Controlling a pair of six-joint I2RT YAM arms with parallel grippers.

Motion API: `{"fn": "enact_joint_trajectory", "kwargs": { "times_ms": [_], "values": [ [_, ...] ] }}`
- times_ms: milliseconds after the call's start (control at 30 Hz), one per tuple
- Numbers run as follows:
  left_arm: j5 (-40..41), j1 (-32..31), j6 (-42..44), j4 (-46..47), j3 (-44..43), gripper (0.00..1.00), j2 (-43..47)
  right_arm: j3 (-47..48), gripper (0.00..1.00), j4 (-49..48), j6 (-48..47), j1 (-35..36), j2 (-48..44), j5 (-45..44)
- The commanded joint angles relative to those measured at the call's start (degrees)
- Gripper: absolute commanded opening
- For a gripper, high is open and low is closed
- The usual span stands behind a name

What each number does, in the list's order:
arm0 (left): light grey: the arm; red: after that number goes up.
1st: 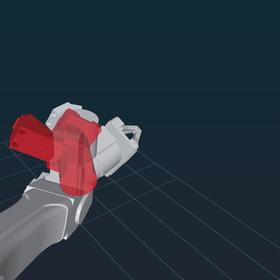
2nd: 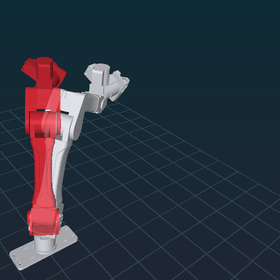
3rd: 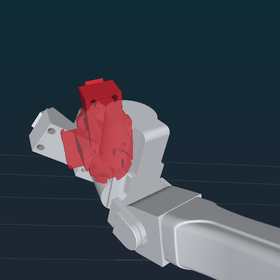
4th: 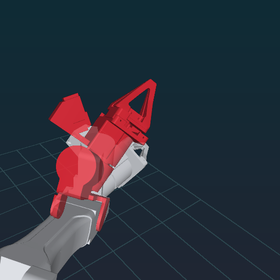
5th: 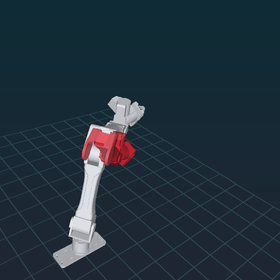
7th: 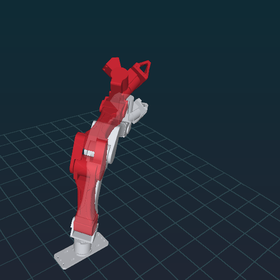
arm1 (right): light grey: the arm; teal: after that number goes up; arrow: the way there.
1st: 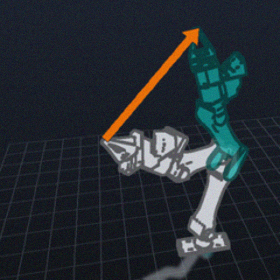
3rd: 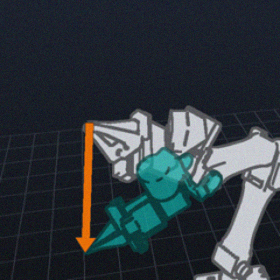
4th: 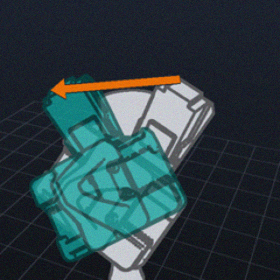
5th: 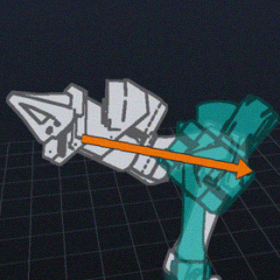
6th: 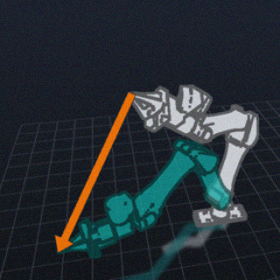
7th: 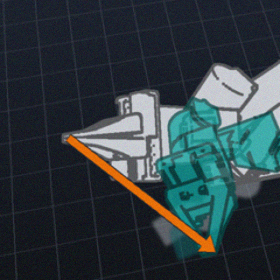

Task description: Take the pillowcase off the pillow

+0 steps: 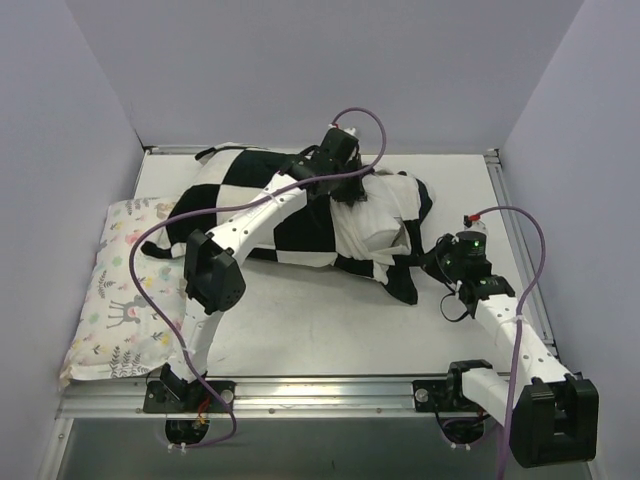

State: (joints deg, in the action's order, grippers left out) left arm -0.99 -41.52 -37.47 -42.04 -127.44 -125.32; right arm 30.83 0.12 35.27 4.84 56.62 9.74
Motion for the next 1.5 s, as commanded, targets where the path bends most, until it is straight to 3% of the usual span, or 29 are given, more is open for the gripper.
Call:
{"fn": "enact_joint_trajectory", "kwargs": {
  "times_ms": [0, 233, 400, 433, 467, 567, 633, 800, 1000, 1100, 1200, 1233, 1333, 1467],
  "values": [
    [7.7, 7.7, -0.6, 5.2, -4.7, 0.00, 6.4, -2.6, 0.00, 9.0, -1.2, -0.9, 2.1, -3.4],
    [-1.2, 6.7, -0.9, 6.6, 1.7, 0.00, 13.0, -1.7, 0.00, 5.7, -2.0, -1.0, 7.5, -3.2],
    [-0.3, 1.6, -1.5, 18.6, 27.2, 0.00, 24.1, 4.5, 0.02, 6.8, -2.6, -0.7, 8.4, -0.3],
    [-0.5, 1.2, -2.7, 20.1, 30.0, 0.00, 26.9, 5.5, 0.07, 7.8, -2.7, 0.2, 8.1, -0.7],
    [-0.2, 0.7, -3.1, 21.4, 32.9, 0.00, 27.7, 6.7, 0.23, 8.7, -3.5, 0.5, 7.6, -1.4],
    [0.6, -1.5, -3.8, 24.5, 39.9, 0.00, 30.3, 9.2, 0.51, 12.2, -4.7, 1.8, 3.8, -3.5],
    [1.8, -2.8, -4.4, 26.3, 42.7, 0.00, 31.0, 10.6, 0.62, 14.5, -5.0, 2.9, 0.1, -4.7],
    [3.4, -5.3, -4.5, 27.4, 44.1, 0.00, 30.8, 15.5, 0.73, 18.7, -7.6, 7.4, -4.1, -7.7],
    [5.3, -8.5, -3.6, 26.1, 43.4, 0.00, 31.3, 21.8, 0.82, 19.5, -9.8, 15.7, 3.8, -14.2],
    [6.2, -10.0, -3.3, 25.9, 45.0, 0.00, 32.6, 23.7, 0.81, 17.9, -9.9, 15.9, 9.4, -16.3],
    [6.9, -11.3, -3.1, 25.6, 47.5, 0.00, 35.0, 26.8, 0.62, 18.3, -10.7, 15.1, 14.6, -21.1],
    [7.0, -11.6, -3.0, 25.5, 48.4, 0.00, 36.0, 27.3, 0.47, 18.4, -10.6, 13.0, 15.4, -21.8],
    [7.0, -12.8, -2.2, 25.0, 51.6, 0.00, 39.9, 28.4, 0.30, 18.4, -9.5, 7.3, 17.7, -20.9],
    [6.8, -13.8, -1.2, 24.0, 56.3, 0.00, 46.0, 30.4, 0.15, 18.2, -8.6, 2.4, 21.8, -20.8]
  ]
}}
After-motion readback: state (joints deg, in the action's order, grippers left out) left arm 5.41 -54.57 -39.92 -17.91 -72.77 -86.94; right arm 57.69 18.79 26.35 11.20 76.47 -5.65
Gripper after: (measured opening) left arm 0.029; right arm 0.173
